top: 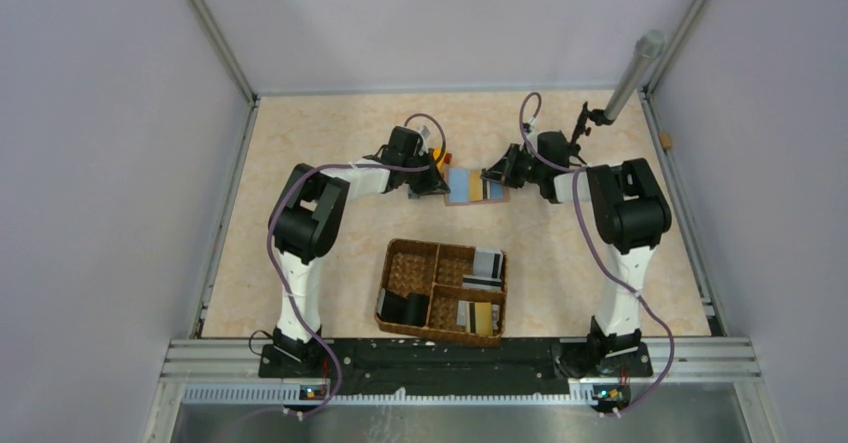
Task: Put the credit cards into the card holder
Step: Insert the credit card into the card holder.
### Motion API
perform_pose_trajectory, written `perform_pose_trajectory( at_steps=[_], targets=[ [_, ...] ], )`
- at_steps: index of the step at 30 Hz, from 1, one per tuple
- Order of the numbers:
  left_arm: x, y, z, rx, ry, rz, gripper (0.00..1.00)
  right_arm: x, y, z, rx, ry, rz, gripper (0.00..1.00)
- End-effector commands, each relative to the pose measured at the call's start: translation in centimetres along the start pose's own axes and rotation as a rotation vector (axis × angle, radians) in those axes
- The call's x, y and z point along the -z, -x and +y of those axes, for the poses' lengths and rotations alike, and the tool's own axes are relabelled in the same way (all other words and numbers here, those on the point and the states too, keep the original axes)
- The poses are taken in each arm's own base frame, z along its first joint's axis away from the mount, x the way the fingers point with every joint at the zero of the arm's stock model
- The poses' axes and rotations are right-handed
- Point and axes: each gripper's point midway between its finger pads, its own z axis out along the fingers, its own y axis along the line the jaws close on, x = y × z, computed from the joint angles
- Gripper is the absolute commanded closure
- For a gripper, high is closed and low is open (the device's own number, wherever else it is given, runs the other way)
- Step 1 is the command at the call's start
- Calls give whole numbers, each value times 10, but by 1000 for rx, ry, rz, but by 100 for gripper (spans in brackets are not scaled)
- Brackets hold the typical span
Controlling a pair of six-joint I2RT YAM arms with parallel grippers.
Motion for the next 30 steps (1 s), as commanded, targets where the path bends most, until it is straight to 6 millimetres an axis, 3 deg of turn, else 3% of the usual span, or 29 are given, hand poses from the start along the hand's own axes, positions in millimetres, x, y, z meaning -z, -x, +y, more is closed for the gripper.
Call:
perform_pose_trajectory(
  at_steps=[1, 30],
  targets=[
    [-2, 6, -10, -22, -33, -7, 94, -6, -19, -4, 1, 3, 44, 100],
    [-3, 7, -21, -31, -102, -8, 94, -31, -32, -2, -11, -18, 97, 98]
  ],
)
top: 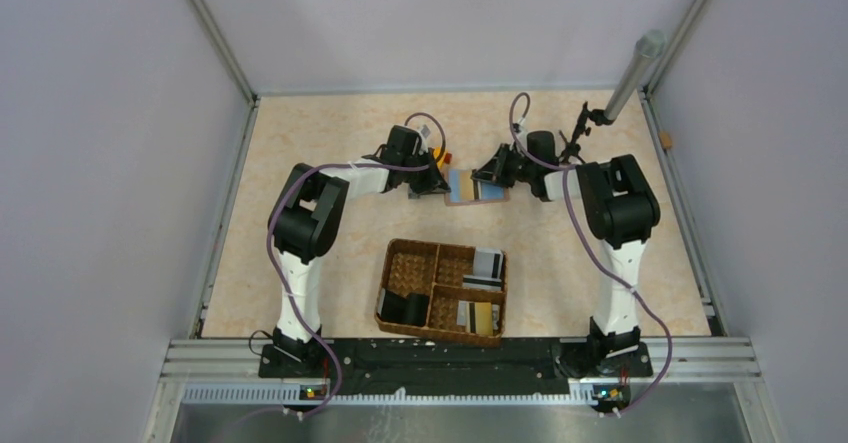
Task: Put the credit cards into the card holder
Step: Insert the credit card into the card holder.
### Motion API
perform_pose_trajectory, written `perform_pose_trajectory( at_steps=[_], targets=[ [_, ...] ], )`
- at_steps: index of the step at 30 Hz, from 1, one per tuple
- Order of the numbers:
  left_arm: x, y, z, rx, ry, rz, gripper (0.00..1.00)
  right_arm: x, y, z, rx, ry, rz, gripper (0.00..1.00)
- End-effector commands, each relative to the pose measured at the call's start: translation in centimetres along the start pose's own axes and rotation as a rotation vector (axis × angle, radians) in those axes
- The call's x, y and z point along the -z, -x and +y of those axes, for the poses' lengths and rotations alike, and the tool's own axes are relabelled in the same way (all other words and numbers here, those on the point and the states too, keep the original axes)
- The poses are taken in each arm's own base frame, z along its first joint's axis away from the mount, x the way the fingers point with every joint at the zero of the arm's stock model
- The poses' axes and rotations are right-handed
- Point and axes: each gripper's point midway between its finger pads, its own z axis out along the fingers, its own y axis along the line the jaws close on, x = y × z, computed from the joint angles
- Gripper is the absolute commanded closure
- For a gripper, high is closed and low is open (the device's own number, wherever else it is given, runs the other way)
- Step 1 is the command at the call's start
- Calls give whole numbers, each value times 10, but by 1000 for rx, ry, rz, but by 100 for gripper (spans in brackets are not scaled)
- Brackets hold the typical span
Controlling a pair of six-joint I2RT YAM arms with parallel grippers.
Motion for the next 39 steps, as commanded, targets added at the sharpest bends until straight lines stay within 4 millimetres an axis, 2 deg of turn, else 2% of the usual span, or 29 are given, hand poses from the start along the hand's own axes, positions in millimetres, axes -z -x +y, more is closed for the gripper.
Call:
perform_pose_trajectory(
  at_steps=[1, 4, 8, 14, 21, 26, 33, 35, 39],
  targets=[
    [-4, 7, -16, -28, -67, -19, 95, -10, -22, -8, 2, -46, 57, 95],
    [-5, 6, -14, -21, -58, -20, 100, -5, -15, -4, 32, -65, 48, 84],
    [-6, 4, -12, -14, -60, -18, 100, 2, -3, 4, 90, -93, 36, 71],
    [-5, 6, -10, -8, -52, -29, 100, 14, 15, 13, 174, -152, 17, 59],
    [-4, 8, -9, 0, -49, -33, 100, 24, 21, 17, 241, -217, 1, 47],
    [-4, 7, -9, 0, -53, -31, 100, 24, 16, 18, 246, -231, 15, 45],
    [-5, 7, -14, -9, -78, -25, 100, 16, -5, 20, 202, -214, 70, 53],
    [-5, 7, -15, -9, -87, -23, 95, 12, -9, 26, 181, -196, 75, 57],
    [-6, 7, -19, -9, -108, -18, 85, 3, -13, 37, 138, -171, 68, 58]
  ],
)
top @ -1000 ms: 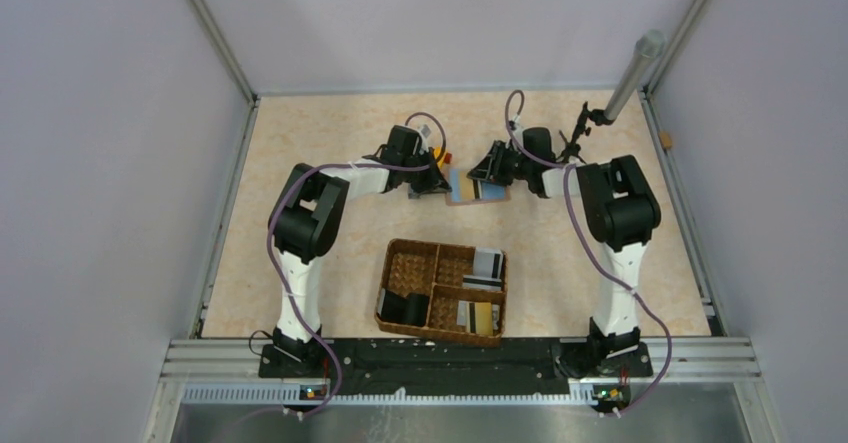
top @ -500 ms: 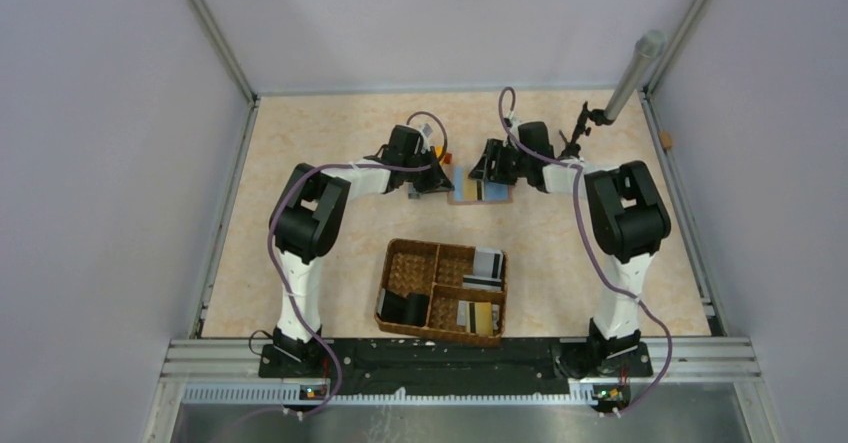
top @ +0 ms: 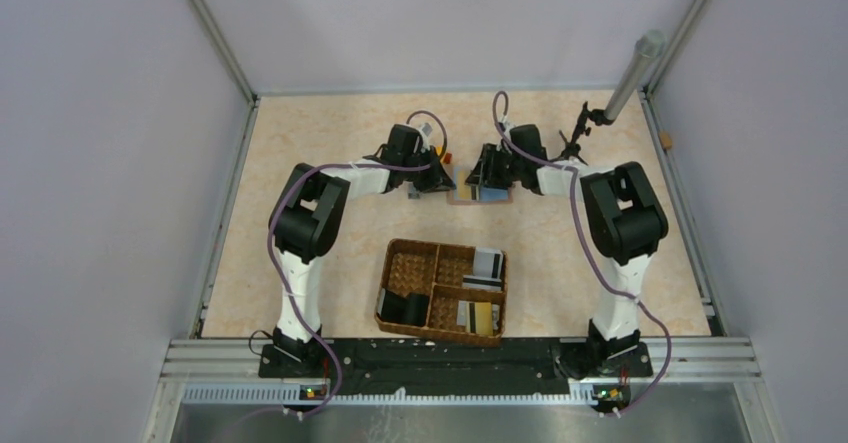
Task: Put the credit cards into the card holder
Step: Insert the credit card into the card holder, then pick up the credit card from the storage box.
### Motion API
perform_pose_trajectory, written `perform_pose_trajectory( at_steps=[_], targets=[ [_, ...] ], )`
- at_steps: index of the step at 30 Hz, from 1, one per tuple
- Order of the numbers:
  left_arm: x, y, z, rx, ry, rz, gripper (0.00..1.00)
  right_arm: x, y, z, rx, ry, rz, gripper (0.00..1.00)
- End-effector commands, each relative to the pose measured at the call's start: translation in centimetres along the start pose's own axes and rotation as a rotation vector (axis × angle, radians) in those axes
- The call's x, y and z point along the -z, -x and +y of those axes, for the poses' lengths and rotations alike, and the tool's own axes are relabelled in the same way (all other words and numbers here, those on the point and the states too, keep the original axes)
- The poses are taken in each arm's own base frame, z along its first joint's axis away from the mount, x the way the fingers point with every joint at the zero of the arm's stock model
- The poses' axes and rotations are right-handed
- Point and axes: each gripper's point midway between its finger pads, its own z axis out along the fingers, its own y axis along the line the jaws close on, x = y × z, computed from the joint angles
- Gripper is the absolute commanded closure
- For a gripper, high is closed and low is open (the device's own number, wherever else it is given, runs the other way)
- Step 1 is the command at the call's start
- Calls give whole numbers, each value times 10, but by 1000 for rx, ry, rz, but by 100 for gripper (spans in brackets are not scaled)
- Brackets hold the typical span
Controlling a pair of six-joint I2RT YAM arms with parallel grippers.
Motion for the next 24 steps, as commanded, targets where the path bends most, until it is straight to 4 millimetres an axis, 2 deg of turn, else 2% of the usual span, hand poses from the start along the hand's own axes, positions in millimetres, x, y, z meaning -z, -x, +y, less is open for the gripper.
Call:
perform_pose_trajectory(
  at_steps=[1, 9, 13, 15, 20, 24],
  targets=[
    [-5, 3, -8, -17, -57, -7, 84, -7, 6, 27, -40, 44, -15, 58],
    [-5, 3, -13, -15, -85, 0, 80, -17, 7, 38, -60, 20, -32, 55],
    [-4, 2, -12, -12, -81, -4, 79, -12, 14, 44, -52, 18, -57, 50],
    [1, 5, -12, -26, -68, -25, 76, -5, 21, 43, -32, -7, -85, 46],
    [20, 16, -23, -75, -69, -65, 53, 30, 46, 46, 59, -61, -167, 33],
    [37, 25, -33, -118, -66, -91, 37, 67, 64, 54, 162, -84, -235, 26]
  ],
)
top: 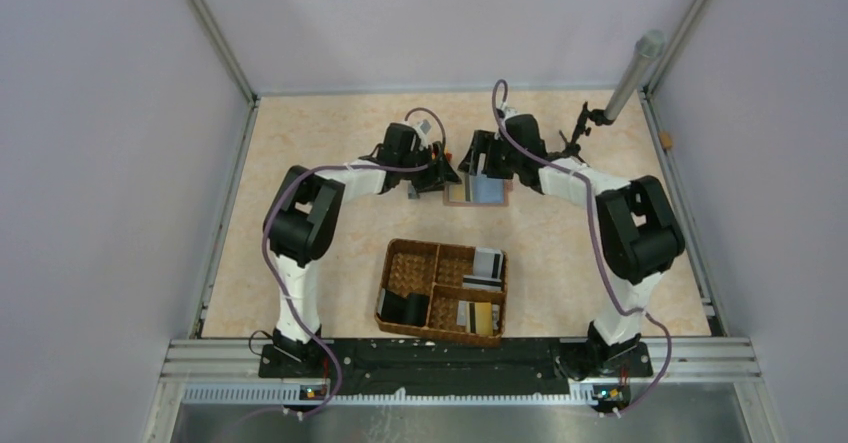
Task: Put the credit cards into the card holder
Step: Pick up the credit card from the storage box.
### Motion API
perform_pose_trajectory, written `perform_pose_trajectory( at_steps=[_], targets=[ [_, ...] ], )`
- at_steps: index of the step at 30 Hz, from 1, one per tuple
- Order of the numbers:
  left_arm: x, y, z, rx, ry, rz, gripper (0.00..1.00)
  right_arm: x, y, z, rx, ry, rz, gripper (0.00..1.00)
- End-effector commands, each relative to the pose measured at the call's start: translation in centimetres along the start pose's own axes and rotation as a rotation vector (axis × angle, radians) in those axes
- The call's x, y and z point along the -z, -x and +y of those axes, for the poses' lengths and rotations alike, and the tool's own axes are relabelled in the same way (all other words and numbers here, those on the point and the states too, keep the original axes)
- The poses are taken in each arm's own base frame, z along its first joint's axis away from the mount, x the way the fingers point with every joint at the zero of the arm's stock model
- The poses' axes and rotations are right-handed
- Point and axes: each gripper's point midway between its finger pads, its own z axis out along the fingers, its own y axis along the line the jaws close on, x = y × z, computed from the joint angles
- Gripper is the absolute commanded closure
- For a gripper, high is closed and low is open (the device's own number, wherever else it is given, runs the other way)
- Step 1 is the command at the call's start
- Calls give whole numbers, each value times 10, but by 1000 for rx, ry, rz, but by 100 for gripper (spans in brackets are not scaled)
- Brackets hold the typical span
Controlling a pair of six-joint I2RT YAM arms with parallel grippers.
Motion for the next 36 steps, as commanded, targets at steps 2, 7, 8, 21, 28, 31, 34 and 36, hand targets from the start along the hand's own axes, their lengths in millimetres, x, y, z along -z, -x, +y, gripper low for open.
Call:
perform_pose_trajectory(
  at_steps=[2, 7, 8, 21, 28, 31, 34, 36],
  targets=[
    [38, 27, -30, -109, -16, -85, 31, 67, 56, 23, 200, -5, -190, 24],
    [68, 27, -31, -137, 19, -109, 22, 114, 41, 43, 342, 84, -179, 23],
    [75, 27, -32, -147, 25, -118, 21, 121, 33, 49, 363, 115, -175, 23],
    [155, -22, -15, -186, 139, -48, 15, 161, -73, 58, 521, 135, 48, 23],
    [192, -70, -7, -135, 159, 8, 13, 173, -110, 55, 438, 134, 115, 22],
    [206, -88, 3, -122, 215, 42, 11, 171, -124, 44, 424, 96, 148, 22],
    [217, -107, 12, -98, 262, 97, 11, 169, -137, 34, 422, 63, 179, 22],
    [223, -117, 15, -82, 276, 124, 11, 168, -141, 29, 420, 43, 187, 22]
  ],
)
